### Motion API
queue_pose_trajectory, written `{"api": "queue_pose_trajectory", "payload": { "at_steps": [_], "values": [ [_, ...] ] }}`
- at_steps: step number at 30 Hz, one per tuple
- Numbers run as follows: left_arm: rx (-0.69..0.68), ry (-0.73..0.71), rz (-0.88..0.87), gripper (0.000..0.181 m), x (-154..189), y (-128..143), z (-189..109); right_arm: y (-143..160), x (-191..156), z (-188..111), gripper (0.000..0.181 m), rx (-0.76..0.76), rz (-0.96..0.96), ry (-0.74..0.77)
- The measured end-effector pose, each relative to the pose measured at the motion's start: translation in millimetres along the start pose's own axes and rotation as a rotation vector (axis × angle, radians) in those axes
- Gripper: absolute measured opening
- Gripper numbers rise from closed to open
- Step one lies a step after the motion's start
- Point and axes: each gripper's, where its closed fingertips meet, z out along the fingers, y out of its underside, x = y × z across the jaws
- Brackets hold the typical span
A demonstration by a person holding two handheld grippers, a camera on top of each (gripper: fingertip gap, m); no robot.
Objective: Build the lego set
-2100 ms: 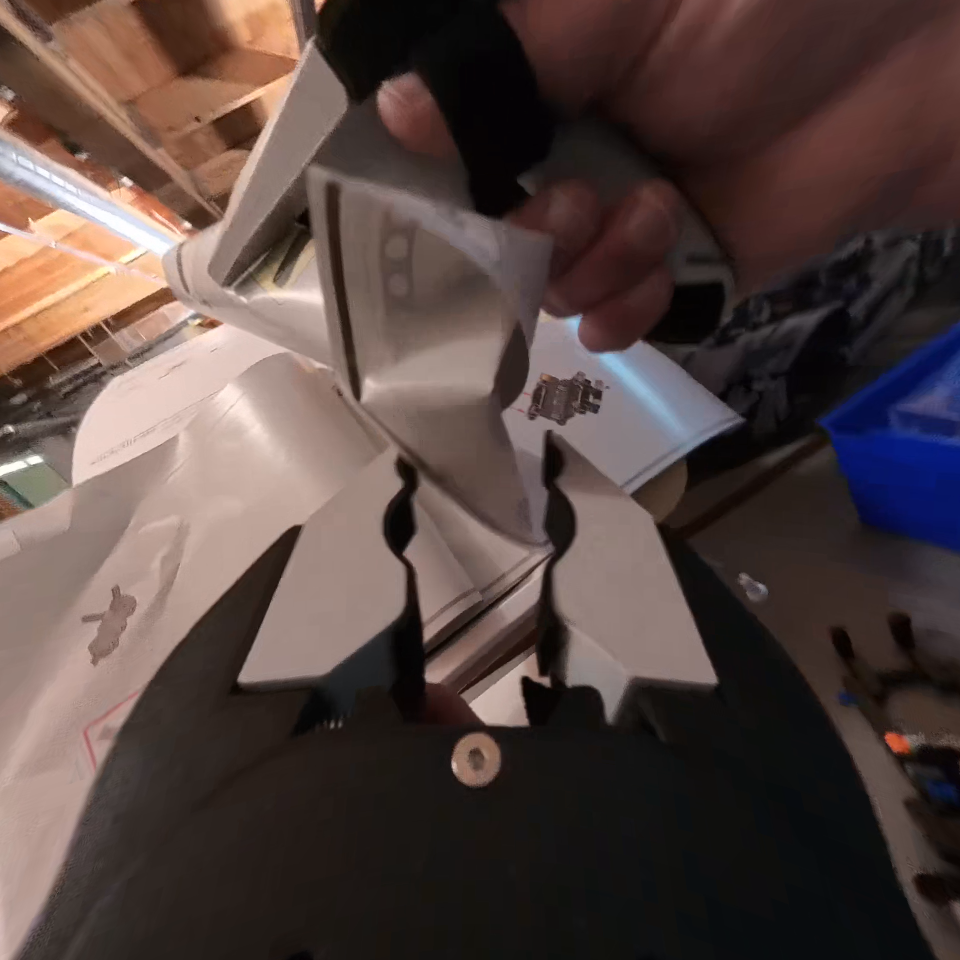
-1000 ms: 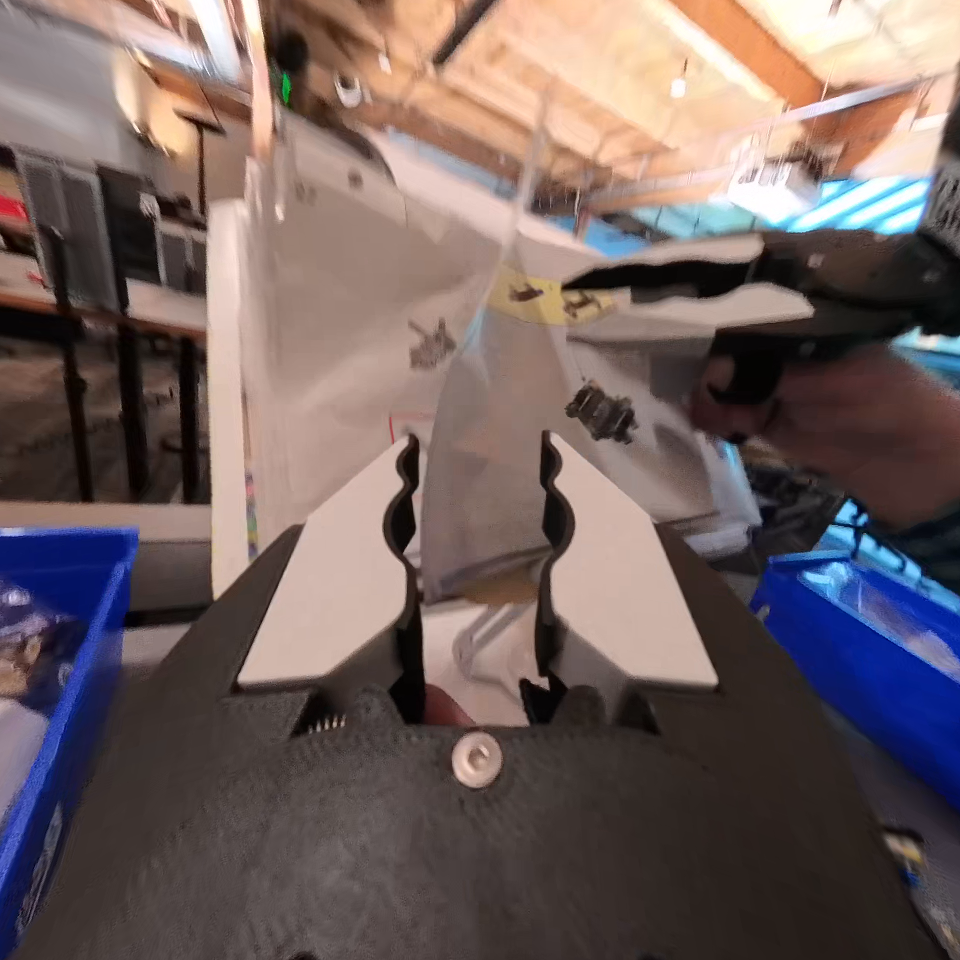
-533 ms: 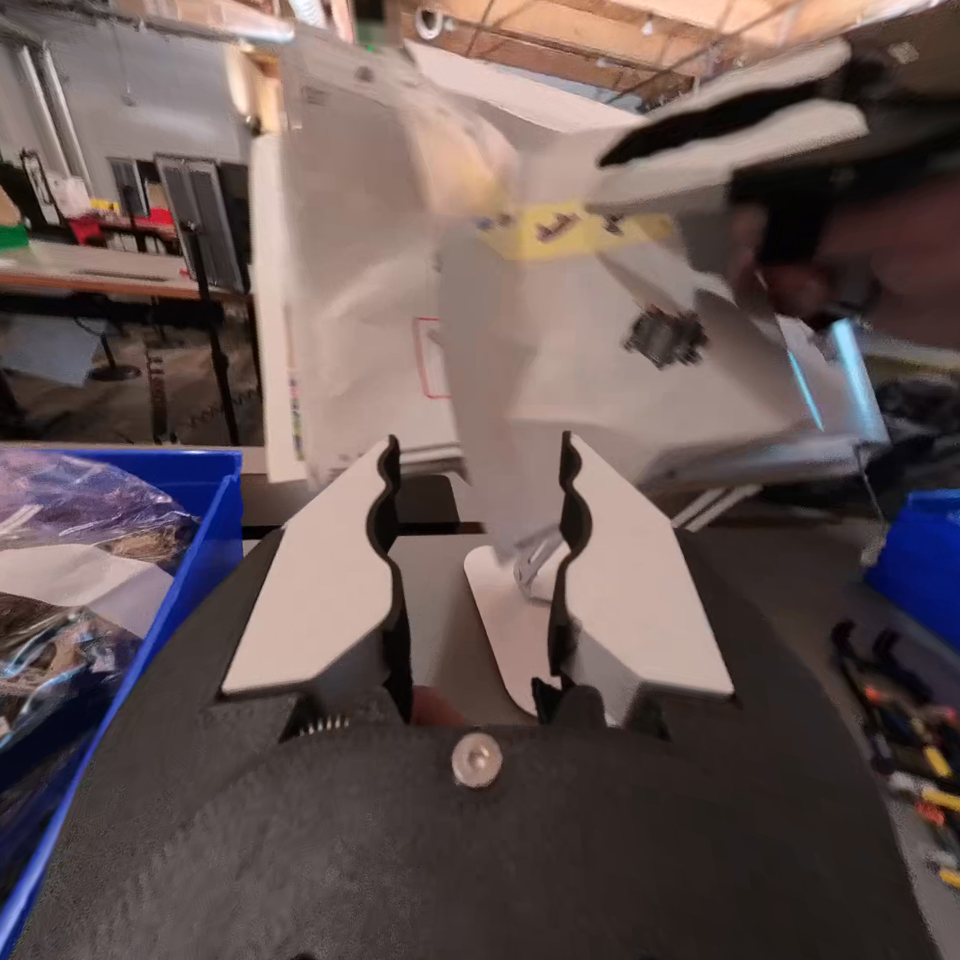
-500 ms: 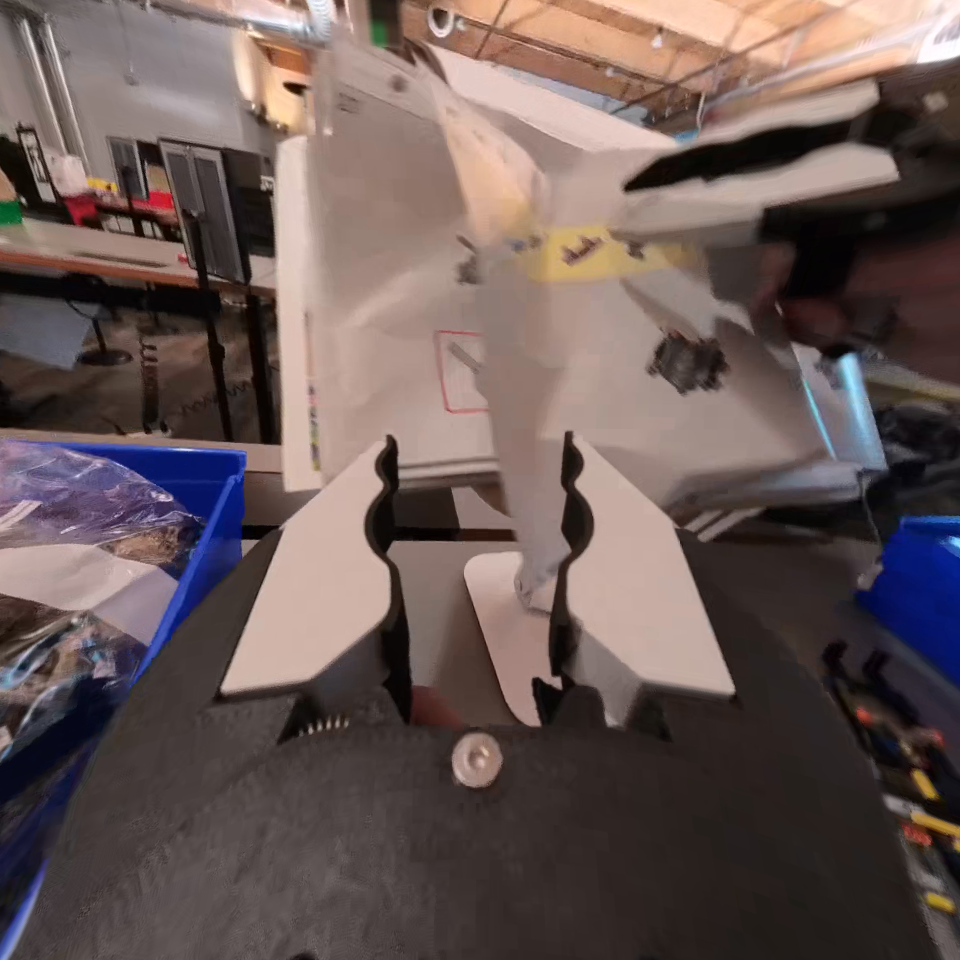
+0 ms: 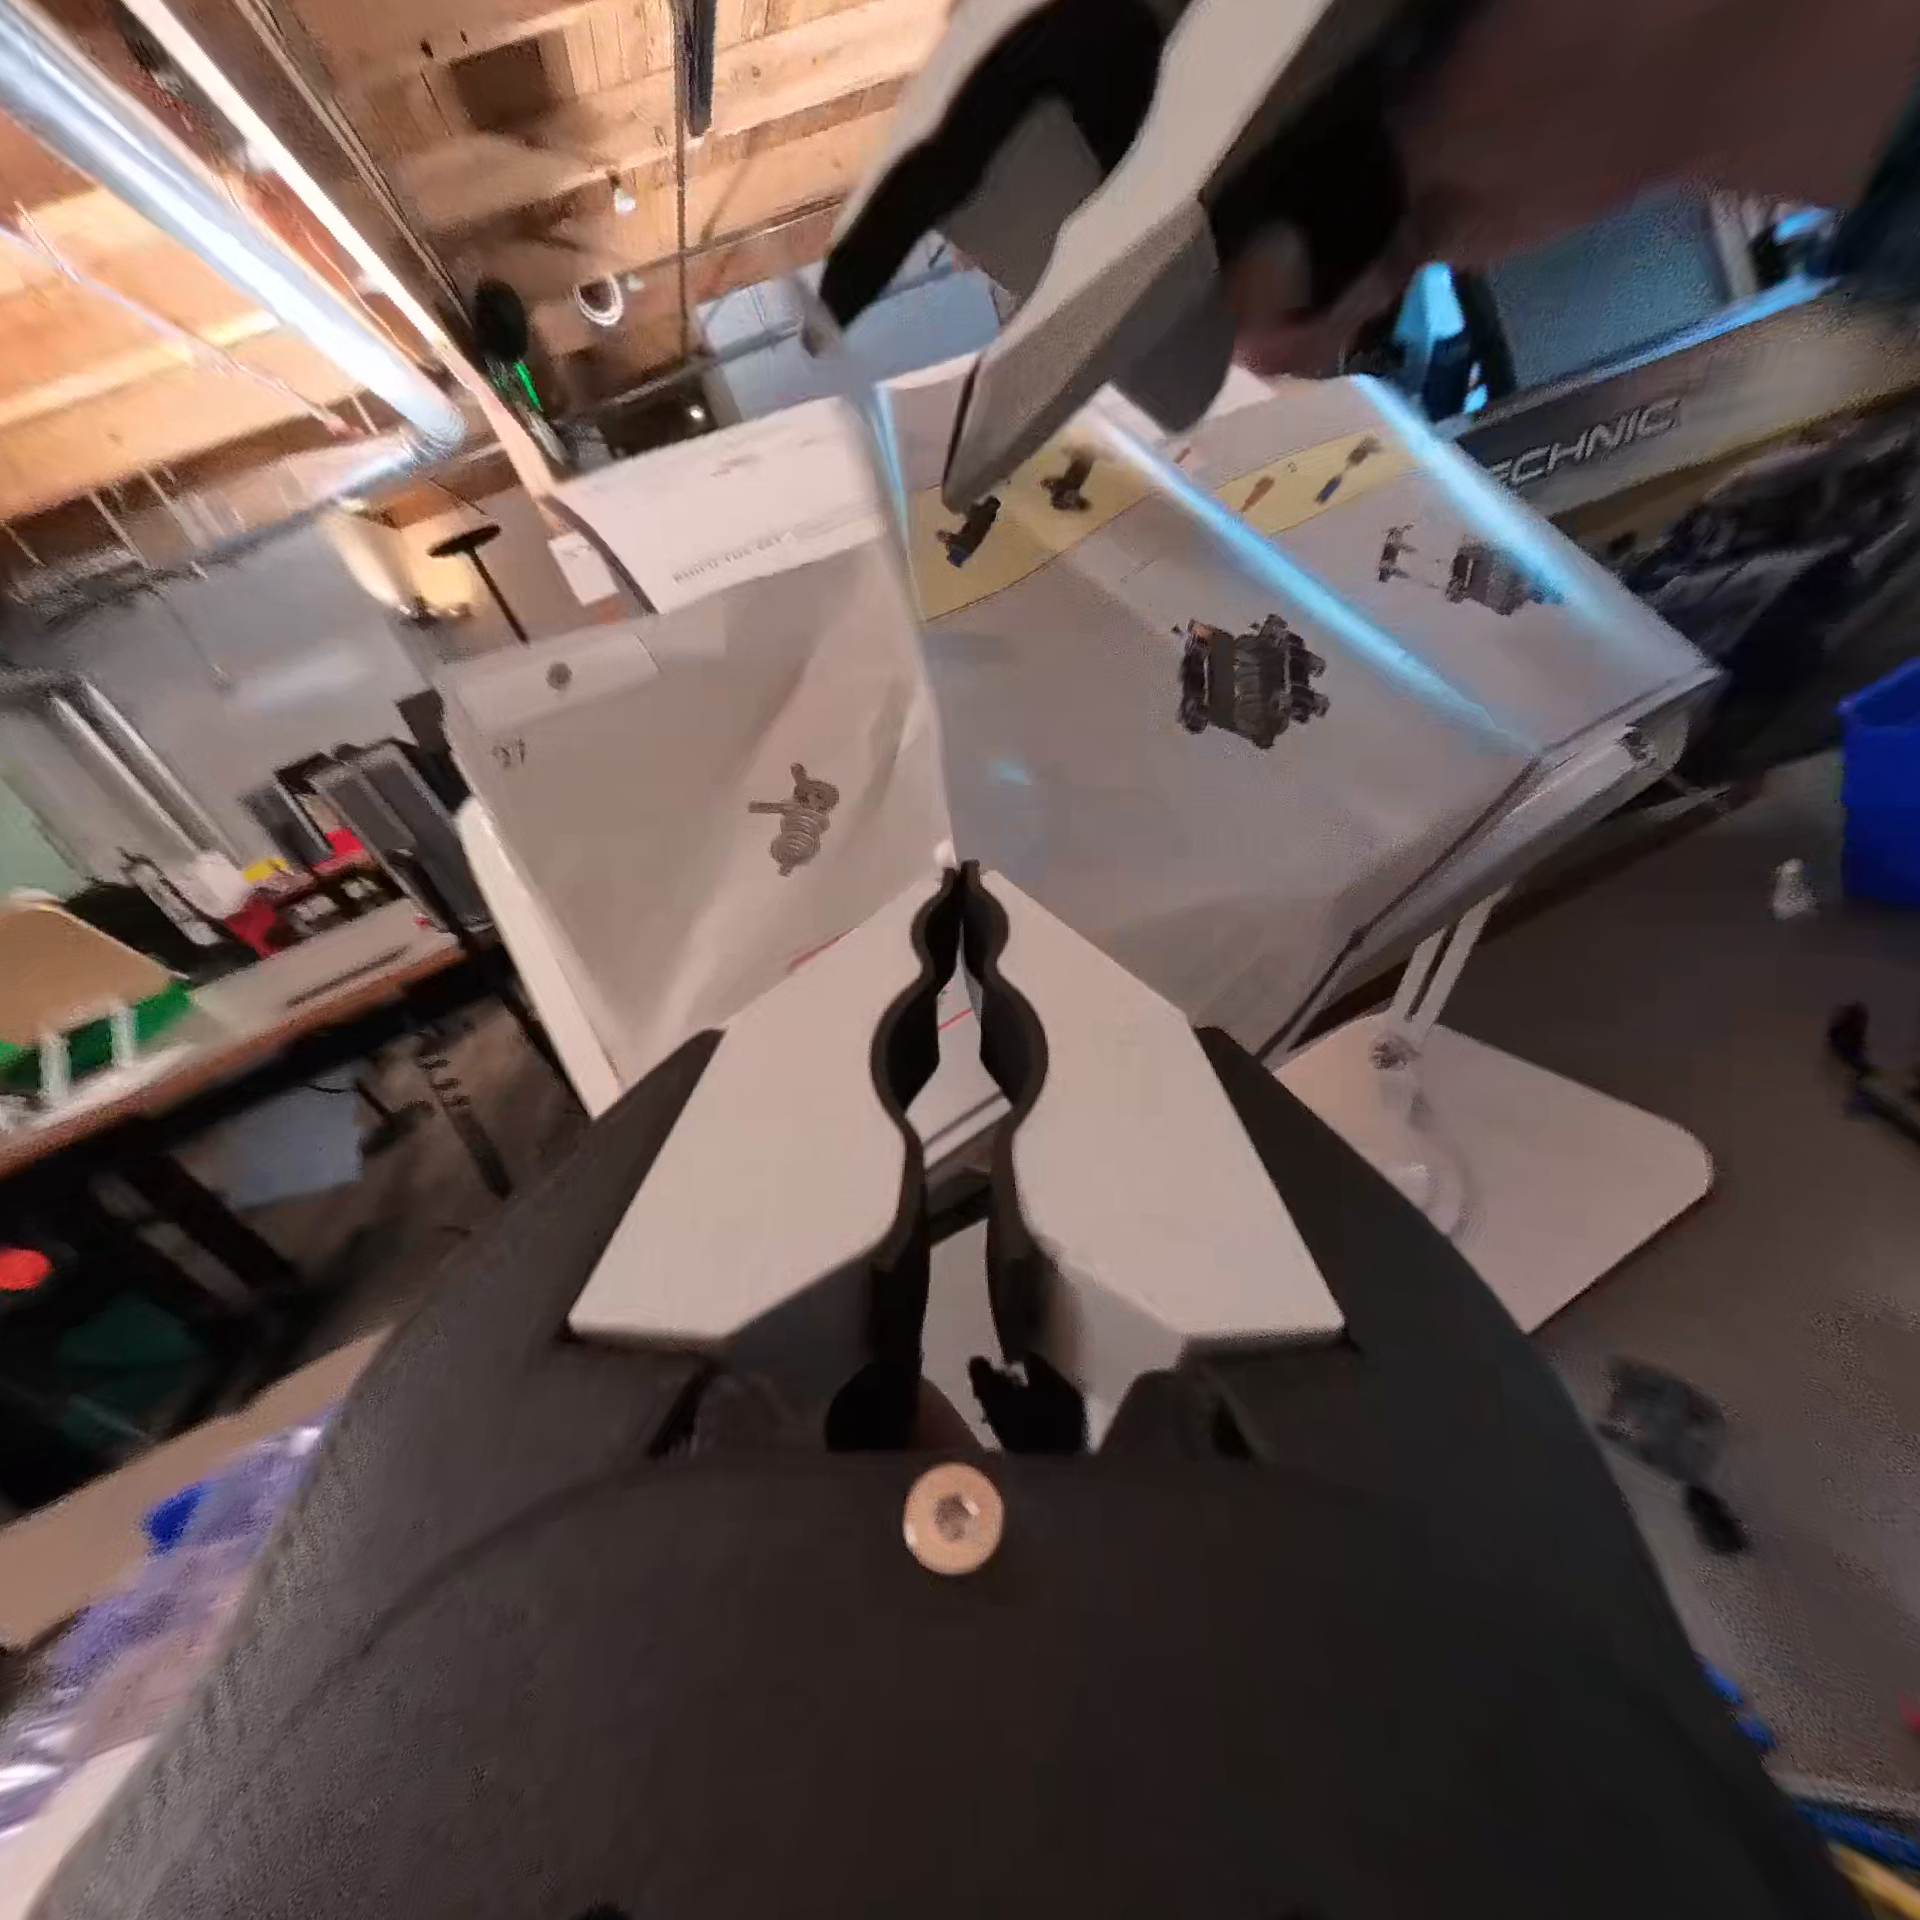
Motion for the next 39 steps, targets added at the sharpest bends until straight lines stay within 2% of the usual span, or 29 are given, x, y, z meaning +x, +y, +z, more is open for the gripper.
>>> {"api": "queue_pose_trajectory", "payload": {
  "at_steps": [1, 3, 6, 7, 10, 12, 13, 14, 16, 20, 24, 26, 28, 31, 36, 39],
  "values": [
    [0.001, -0.006, 0.035, 0.000, -2.1, -3.3, -2.1, -6.8, 2.3, -0.3, 0.065, 0.004, -0.018, -0.023],
    [0.026, 0.033, 0.072, 0.000, 1.7, -10.5, -5.3, -12.7, -4.0, 1.0, 0.052, -0.013, -0.039, -0.125],
    [0.039, 0.036, 0.115, 0.000, 0.9, -14.0, -7.3, -17.5, -8.4, 3.8, 0.006, -0.022, -0.074, -0.183],
    [0.048, 0.036, 0.112, 0.000, 0.7, -15.8, -8.2, -18.1, -8.9, 3.4, 0.000, -0.024, -0.076, -0.190],
    [0.098, 0.019, 0.028, 0.002, -5.7, -21.1, -14.4, -25.3, -4.8, -7.1, 0.000, 0.035, -0.057, -0.164],
    [0.128, 0.040, -0.067, 0.021, -10.9, -17.0, -19.9, -30.0, 0.8, -24.5, 0.000, 0.119, -0.011, -0.141],
    [0.163, 0.053, -0.136, 0.024, -15.7, -16.1, -24.1, -32.0, 3.1, -35.8, 0.000, 0.170, 0.016, -0.136],
    [0.189, 0.065, -0.212, 0.017, -21.4, -14.4, -28.1, -32.5, 4.8, -47.0, 0.000, 0.213, 0.034, -0.130],
    [0.203, 0.059, -0.335, 0.018, -35.2, -6.8, -31.0, -29.1, 13.0, -65.0, 0.000, 0.267, 0.080, -0.099],
    [0.021, 0.081, -0.360, 0.024, -24.7, 18.3, -6.8, -25.0, 27.8, -98.6, 0.000, 0.373, 0.128, -0.041],
    [-0.132, 0.143, -0.350, 0.035, 10.7, 22.1, 27.8, -20.6, 40.8, -119.0, 0.000, 0.430, 0.164, 0.004],
    [-0.261, 0.134, -0.324, 0.042, 22.5, 36.0, 46.7, -18.0, 41.4, -117.9, 0.000, 0.437, 0.172, 0.014],
    [-0.322, 0.112, -0.299, 0.036, 29.4, 42.4, 60.1, -14.9, 40.5, -109.3, 0.000, 0.418, 0.174, 0.023],
    [-0.379, 0.047, -0.266, 0.008, 28.2, 51.7, 69.8, -15.1, 40.9, -93.7, 0.000, 0.401, 0.177, 0.036],
    [-0.301, 0.059, -0.410, 0.000, 28.8, 49.7, 68.8, -19.4, 48.9, -54.3, 0.000, 0.357, 0.221, 0.074],
    [-0.224, 0.035, -0.487, 0.001, 24.3, 51.2, 62.7, -15.6, 50.4, -20.3, 0.000, 0.272, 0.227, 0.112]
  ]
}}
